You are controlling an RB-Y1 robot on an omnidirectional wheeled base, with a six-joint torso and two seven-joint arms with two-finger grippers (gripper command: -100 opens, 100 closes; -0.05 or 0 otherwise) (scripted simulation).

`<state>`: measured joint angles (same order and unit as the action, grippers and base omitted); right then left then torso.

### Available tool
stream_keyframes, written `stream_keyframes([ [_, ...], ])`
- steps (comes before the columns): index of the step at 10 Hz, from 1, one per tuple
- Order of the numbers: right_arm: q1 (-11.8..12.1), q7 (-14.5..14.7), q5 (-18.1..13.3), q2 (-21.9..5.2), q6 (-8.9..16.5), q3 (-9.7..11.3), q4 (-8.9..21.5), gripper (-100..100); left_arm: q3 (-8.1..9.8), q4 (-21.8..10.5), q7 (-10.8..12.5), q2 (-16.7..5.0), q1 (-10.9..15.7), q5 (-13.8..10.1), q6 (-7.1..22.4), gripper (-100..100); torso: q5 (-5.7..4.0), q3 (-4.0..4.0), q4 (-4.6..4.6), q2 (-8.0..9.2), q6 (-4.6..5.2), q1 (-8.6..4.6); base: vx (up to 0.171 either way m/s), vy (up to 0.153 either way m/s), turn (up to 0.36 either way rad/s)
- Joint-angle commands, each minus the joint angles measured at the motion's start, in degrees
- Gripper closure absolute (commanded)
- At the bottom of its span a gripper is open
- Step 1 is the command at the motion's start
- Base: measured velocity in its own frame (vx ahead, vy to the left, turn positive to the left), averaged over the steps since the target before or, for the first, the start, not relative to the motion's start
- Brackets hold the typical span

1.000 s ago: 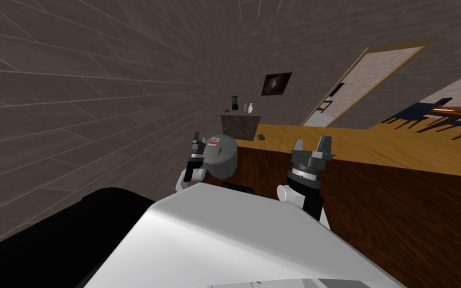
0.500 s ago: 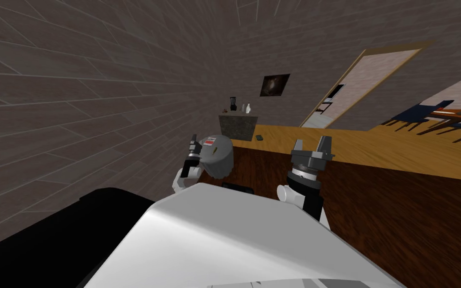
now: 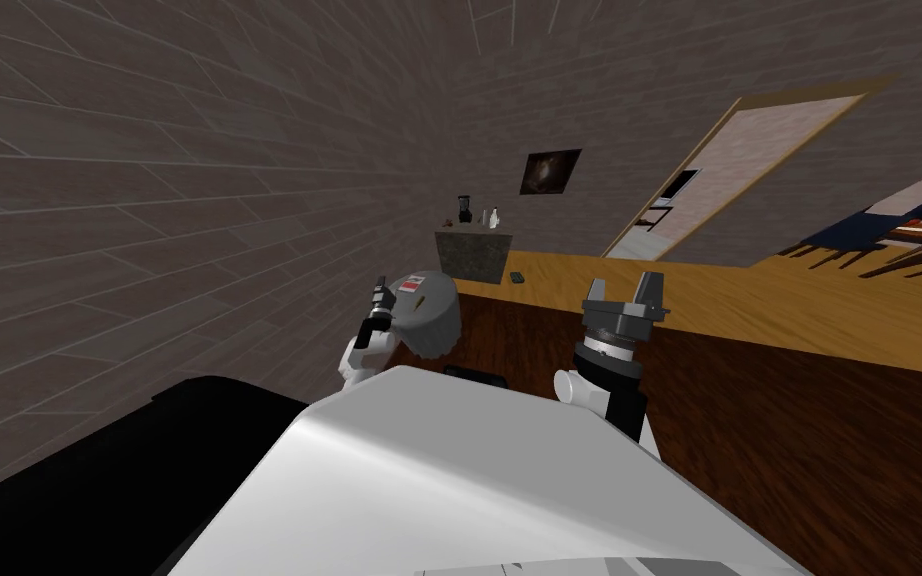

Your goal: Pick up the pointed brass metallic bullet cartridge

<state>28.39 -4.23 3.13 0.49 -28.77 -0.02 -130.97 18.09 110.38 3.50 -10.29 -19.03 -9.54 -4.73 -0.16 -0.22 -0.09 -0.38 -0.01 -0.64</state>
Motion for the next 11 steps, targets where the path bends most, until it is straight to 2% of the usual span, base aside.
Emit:
stream_keyframes([
  [1,0.00,0.00,0.00,0.00,0.00,0.00,0.00,0,1.37,-2.13,0.55,-1.09,0.40,-1.16,1.59,-100,0.00,0.00,0.00,0.00,0.00,0.00,0.068,-0.136,0.021],
  [3,0.00,0.00,0.00,-0.01,0.00,0.00,0.00,0,4.61,-6.11,0.96,-2.28,1.68,-3.56,5.50,-100,0.05,0.01,0.01,0.02,0.00,0.21,0.102,-0.134,0.056],
  [4,0.00,0.00,0.00,0.00,0.00,0.00,0.00,0,4.61,-6.36,0.96,-2.28,1.68,-3.56,6.21,-100,0.03,-0.05,-0.02,-0.09,0.00,0.12,0.091,-0.124,0.047],
  [6,0.00,0.00,0.00,-0.01,0.00,-0.01,0.00,0,7.81,-10.04,1.55,-3.51,2.85,-5.80,10.34,-100,0.05,-0.03,-0.01,-0.05,0.00,0.26,0.123,-0.119,0.069],
  [7,0.01,0.00,0.00,-0.01,0.00,-0.01,0.00,0,7.81,-10.76,1.55,-3.51,2.85,-5.80,11.31,-100,0.05,-0.10,-0.03,-0.18,-0.01,0.20,0.108,-0.103,0.044],
  [8,0.00,0.00,0.00,-0.01,0.00,-0.01,0.00,0,9.38,-12.99,1.92,-4.13,3.37,-6.83,13.55,-100,0.06,-0.08,-0.03,-0.12,0.02,0.29,0.135,-0.098,0.049],
  [9,0.01,0.00,0.00,-0.01,0.00,-0.01,0.00,0,9.38,-12.99,1.92,-4.13,3.37,-6.83,14.03,-100,0.07,-0.10,-0.04,-0.18,0.00,0.33,0.112,-0.071,0.040],
  [10,0.00,0.00,0.00,-0.01,0.00,-0.01,0.00,0,10.91,-15.22,2.34,-4.77,3.86,-7.80,15.90,-100,0.08,-0.07,-0.03,-0.11,0.01,0.41,0.118,-0.074,0.063],
  [11,0.01,0.00,0.00,-0.01,0.00,-0.01,0.00,0,10.91,-15.22,2.34,-4.77,3.86,-7.80,16.84,-100,0.09,-0.07,-0.03,-0.13,0.00,0.42,0.108,-0.073,0.045],
])
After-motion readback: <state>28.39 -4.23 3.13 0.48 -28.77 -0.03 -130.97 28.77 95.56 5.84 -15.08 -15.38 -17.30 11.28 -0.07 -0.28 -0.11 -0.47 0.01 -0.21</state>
